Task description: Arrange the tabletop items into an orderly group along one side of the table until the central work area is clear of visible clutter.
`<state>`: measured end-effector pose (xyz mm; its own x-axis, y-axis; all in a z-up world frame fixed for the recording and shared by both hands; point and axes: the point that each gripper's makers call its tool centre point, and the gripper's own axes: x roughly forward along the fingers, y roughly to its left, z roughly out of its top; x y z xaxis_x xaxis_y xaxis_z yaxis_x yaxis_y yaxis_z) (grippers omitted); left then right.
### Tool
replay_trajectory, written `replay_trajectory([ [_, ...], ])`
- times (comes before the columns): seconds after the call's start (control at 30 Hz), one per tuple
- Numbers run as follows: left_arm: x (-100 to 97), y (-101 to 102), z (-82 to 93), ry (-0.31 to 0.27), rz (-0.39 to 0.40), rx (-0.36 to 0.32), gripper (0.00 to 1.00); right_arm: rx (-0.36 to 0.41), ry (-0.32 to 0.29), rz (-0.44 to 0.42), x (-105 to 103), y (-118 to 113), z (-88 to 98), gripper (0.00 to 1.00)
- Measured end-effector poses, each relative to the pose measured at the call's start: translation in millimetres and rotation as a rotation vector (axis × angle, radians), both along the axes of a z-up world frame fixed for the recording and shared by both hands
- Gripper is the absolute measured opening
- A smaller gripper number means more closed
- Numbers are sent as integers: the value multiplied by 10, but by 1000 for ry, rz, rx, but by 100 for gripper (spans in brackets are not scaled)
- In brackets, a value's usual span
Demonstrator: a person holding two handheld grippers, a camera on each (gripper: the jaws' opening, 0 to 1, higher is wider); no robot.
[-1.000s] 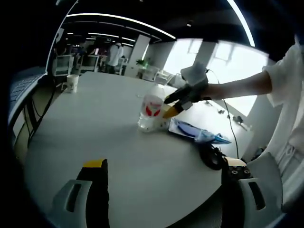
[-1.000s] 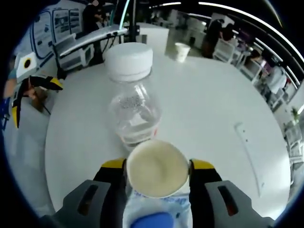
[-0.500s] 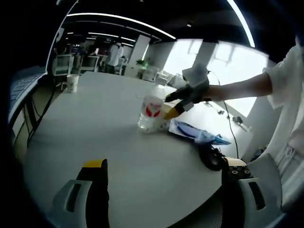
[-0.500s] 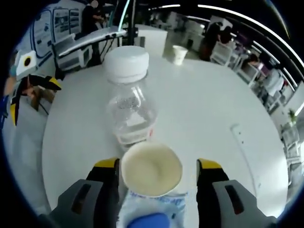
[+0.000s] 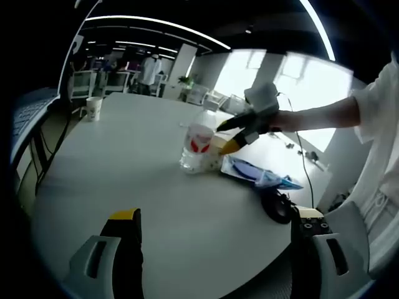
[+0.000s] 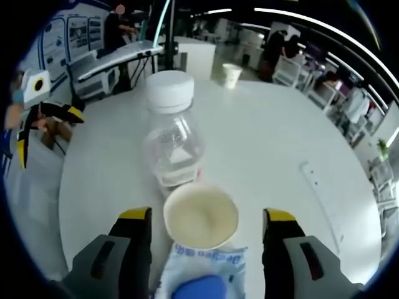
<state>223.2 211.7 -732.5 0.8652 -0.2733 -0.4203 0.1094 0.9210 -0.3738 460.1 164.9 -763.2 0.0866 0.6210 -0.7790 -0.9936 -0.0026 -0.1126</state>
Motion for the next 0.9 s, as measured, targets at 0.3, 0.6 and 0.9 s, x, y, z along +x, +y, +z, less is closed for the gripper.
replay_trajectory([
  [0.3,33,-56,10,7,-15,-4,97,1,7,-21,3,-223,20,71],
  [0.6,100,-164,61,2,-56,-2,97,-10,6,-68,41,-496,22,71],
  [0.9,138,-252,109,3,-104,5,96,-3,7,-109,11,-722,60,70],
])
